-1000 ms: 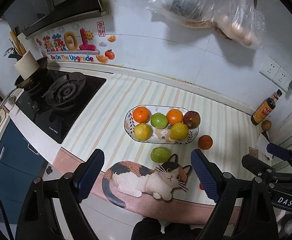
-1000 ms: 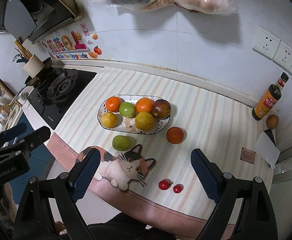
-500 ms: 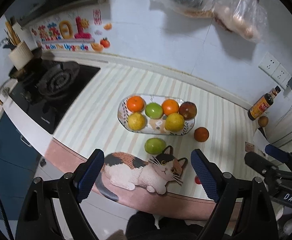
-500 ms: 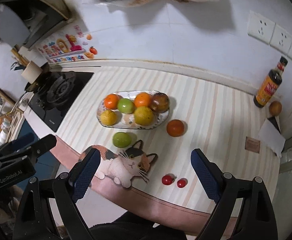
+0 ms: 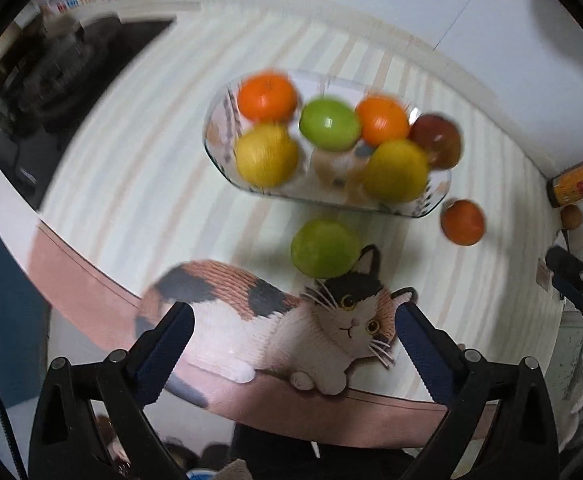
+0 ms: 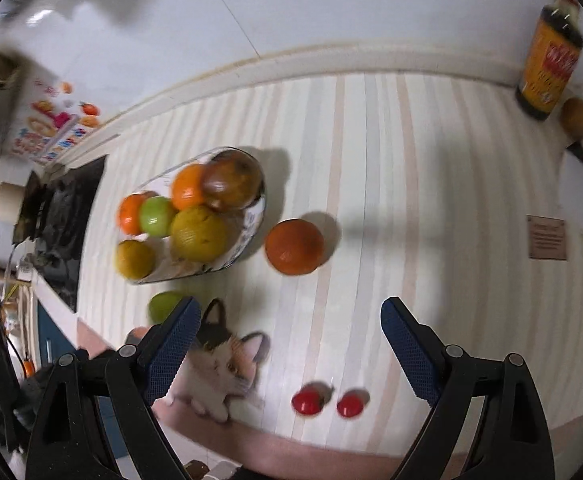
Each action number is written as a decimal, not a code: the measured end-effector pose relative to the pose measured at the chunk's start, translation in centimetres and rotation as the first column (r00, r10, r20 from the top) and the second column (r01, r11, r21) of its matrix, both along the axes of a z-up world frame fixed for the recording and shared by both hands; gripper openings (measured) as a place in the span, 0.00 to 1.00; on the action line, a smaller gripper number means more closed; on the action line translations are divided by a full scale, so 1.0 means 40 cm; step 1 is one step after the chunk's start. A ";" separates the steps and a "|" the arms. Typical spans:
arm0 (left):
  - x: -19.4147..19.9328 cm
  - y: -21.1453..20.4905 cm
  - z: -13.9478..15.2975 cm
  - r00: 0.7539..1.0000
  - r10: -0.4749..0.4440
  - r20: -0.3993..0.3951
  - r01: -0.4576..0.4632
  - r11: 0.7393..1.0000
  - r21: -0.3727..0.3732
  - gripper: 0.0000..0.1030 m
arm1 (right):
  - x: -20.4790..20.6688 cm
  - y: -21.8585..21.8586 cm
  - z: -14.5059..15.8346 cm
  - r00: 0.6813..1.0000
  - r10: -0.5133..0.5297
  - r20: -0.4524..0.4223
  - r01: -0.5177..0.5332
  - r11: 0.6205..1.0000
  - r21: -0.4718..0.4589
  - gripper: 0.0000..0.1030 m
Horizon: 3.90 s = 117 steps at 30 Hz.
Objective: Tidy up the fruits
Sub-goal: 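Grasp the green apple with the left gripper while the right gripper grasps the loose orange, then carry the green apple and orange to the plate and lower them onto it, then open both grippers to release the fruit and lift away, then grasp a red tomato with the right gripper while the left gripper grasps the other tomato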
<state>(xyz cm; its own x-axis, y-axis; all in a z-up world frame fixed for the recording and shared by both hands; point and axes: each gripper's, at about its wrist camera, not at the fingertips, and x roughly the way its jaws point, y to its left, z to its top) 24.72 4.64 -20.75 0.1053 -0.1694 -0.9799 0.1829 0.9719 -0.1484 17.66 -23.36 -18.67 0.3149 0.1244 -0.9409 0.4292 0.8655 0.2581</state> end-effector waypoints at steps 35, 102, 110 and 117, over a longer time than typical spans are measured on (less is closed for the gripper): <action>0.049 -0.070 -0.196 0.993 -0.080 -0.088 0.077 0.997 -0.032 0.58 | 0.106 0.157 -0.291 0.963 0.186 -0.195 -0.163 0.978 0.128 0.59; 0.211 -0.025 0.113 0.966 -0.106 0.237 0.087 0.992 0.090 0.89 | 0.108 0.171 -0.017 0.991 0.128 -0.042 -0.132 0.985 -0.115 0.91; 0.041 0.058 0.216 0.941 -0.039 0.335 0.020 0.998 0.061 0.89 | 0.001 0.237 0.137 0.979 0.201 0.042 -0.191 0.966 -0.174 0.91; -0.092 0.085 0.312 0.916 -0.045 0.398 0.030 0.999 0.043 0.89 | -0.092 0.281 0.263 0.963 0.245 0.112 -0.217 0.952 -0.217 0.91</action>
